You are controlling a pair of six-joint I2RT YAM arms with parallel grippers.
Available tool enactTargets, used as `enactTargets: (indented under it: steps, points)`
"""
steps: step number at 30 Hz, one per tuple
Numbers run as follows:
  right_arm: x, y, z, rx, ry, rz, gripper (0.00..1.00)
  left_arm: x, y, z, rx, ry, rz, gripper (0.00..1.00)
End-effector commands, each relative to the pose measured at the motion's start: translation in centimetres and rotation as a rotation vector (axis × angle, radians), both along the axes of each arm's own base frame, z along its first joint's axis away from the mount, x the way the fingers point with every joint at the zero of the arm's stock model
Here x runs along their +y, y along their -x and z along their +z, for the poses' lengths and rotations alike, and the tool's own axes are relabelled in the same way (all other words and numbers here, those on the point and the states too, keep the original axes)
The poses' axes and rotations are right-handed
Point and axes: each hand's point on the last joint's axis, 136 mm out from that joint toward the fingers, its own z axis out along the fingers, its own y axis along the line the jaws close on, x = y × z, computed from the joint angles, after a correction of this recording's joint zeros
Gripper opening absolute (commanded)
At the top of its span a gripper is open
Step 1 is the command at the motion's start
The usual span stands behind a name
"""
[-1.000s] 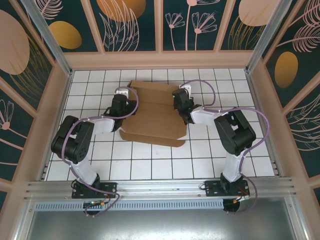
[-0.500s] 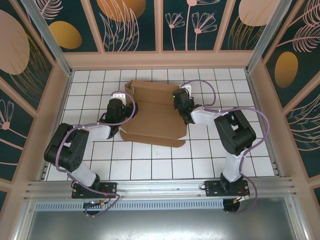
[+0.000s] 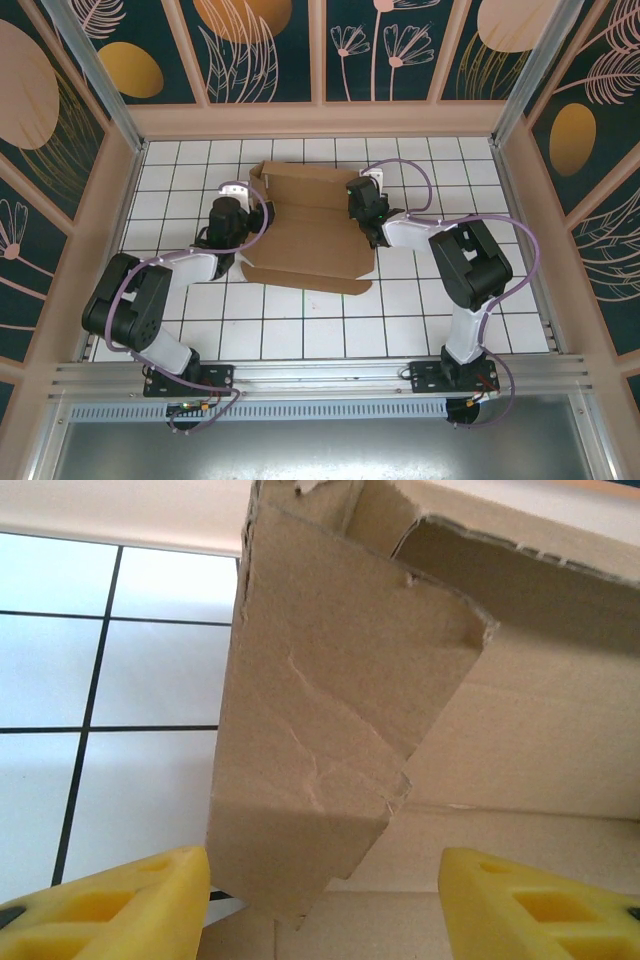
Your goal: Fold the paper box
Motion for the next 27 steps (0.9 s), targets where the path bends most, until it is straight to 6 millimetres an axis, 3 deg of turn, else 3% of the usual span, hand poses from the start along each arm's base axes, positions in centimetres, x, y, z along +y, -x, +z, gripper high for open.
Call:
enactTargets:
  steps: [1,6,14,19,27]
  points:
    - [-1.7,1.4,-2.3,0.092,0.065,-0.001,0.0,-0.6,0.8,3.6,-0.115,0.044,-0.065,0.61]
    - [-2.7,0.9,-2.4,0.095,0.054,-0.018,0.0,-1.2,2.3,6.1,-0.175,0.091,-0.152,0.57]
    - [-2.6,1.0,-2.6,0.1,0.057,-0.008,0.0,2.1,2.8,7.5,-0.221,0.148,-0.089,0.44]
    - [-2.4,1.0,-2.6,0.102,0.052,0.003,0.0,1.5,1.2,4.8,-0.121,0.079,-0.12,0.35]
    - [-2.1,0.8,-2.5,0.105,0.046,0.013,0.0,1.0,-1.6,1.2,-0.001,0.017,-0.117,0.45]
